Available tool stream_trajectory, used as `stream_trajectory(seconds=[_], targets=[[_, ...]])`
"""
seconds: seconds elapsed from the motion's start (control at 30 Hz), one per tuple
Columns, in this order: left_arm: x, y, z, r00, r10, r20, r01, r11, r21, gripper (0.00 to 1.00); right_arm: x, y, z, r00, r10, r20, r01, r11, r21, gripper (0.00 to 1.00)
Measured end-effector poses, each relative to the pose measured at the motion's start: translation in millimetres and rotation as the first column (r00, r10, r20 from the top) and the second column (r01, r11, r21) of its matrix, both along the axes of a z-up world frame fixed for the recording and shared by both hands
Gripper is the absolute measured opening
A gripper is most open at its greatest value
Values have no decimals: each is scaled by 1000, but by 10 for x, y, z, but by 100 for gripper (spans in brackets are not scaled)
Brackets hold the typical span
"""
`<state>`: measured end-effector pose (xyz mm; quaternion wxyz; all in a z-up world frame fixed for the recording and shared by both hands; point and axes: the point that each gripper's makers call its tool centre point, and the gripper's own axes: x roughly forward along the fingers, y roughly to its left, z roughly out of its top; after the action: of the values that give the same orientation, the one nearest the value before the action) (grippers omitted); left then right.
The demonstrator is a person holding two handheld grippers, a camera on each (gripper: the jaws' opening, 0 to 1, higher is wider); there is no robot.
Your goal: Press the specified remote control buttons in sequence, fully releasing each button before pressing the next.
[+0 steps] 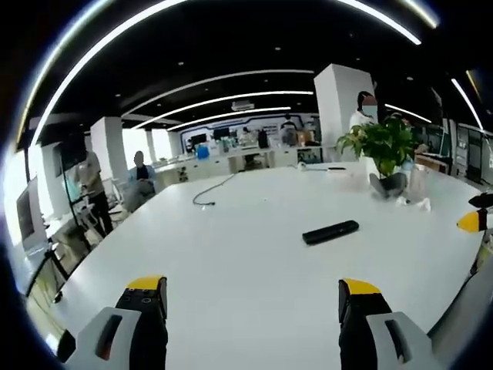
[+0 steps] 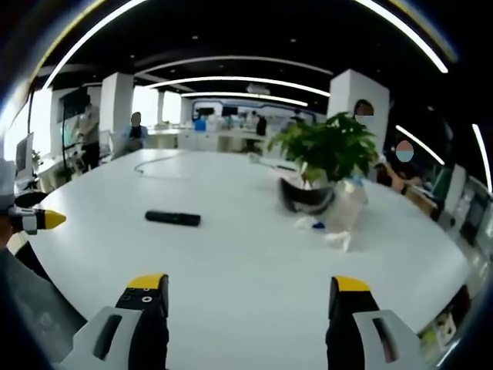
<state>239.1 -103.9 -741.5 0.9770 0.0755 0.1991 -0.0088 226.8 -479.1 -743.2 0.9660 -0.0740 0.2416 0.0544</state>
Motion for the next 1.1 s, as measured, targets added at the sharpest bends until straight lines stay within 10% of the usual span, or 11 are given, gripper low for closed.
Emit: stream_trajectory(seconds=[1.1], targets=[[-35,-182,-159,994,-74,-79,74,997,-5,93,5,-55,25,999,-27,21,27,1000,-9,89]])
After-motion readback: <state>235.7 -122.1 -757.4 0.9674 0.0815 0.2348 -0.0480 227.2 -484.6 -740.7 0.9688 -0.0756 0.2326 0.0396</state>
